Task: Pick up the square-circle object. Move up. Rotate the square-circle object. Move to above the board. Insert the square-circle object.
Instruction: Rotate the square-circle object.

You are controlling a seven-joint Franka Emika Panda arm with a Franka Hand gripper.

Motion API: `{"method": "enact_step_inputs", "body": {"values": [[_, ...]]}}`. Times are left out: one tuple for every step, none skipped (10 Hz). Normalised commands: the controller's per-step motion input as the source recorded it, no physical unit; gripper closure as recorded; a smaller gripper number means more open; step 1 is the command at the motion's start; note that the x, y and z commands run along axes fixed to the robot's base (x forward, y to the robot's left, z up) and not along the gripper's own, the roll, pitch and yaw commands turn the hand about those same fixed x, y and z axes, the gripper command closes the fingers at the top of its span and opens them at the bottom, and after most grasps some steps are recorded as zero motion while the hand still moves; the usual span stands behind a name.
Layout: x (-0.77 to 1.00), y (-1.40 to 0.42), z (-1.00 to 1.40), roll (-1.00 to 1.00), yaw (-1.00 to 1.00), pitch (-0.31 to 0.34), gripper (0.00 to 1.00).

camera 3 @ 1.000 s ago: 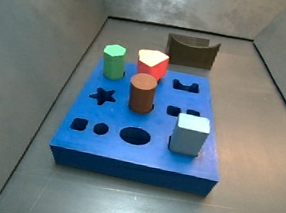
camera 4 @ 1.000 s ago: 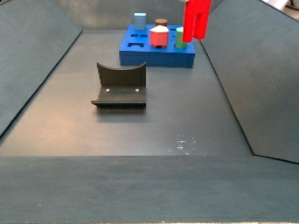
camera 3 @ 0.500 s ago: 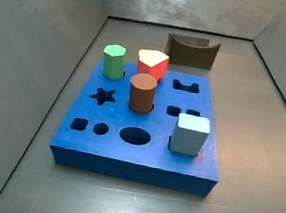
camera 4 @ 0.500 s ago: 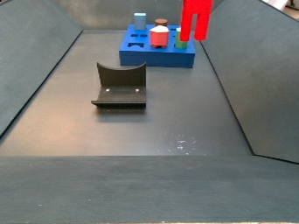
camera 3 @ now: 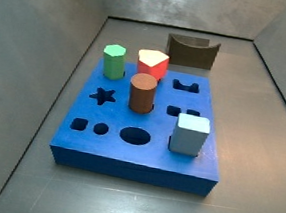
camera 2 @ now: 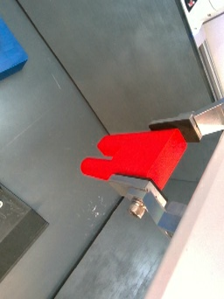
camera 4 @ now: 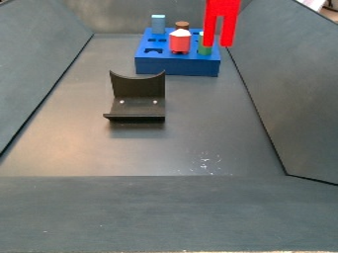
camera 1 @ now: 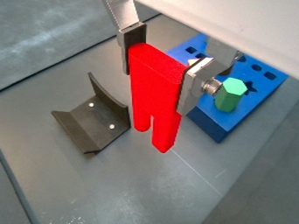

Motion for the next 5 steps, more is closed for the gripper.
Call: {"method": "enact_step_inputs", "body": {"values": [[0.0,0.0,-1.0,-0.05,-0.12,-0.008,1.0],[0.01,0.0,-1.0,-0.04,-0.09,-0.027,1.0],[0.01,0.0,-1.0,-0.04,-0.07,-0.024,1.0],[0.01,0.01,-1.0,-0.02,-0.07,-0.029,1.0],[0.02,0.01,-1.0,-0.02,-0.06,-0.032,1.0]]}}
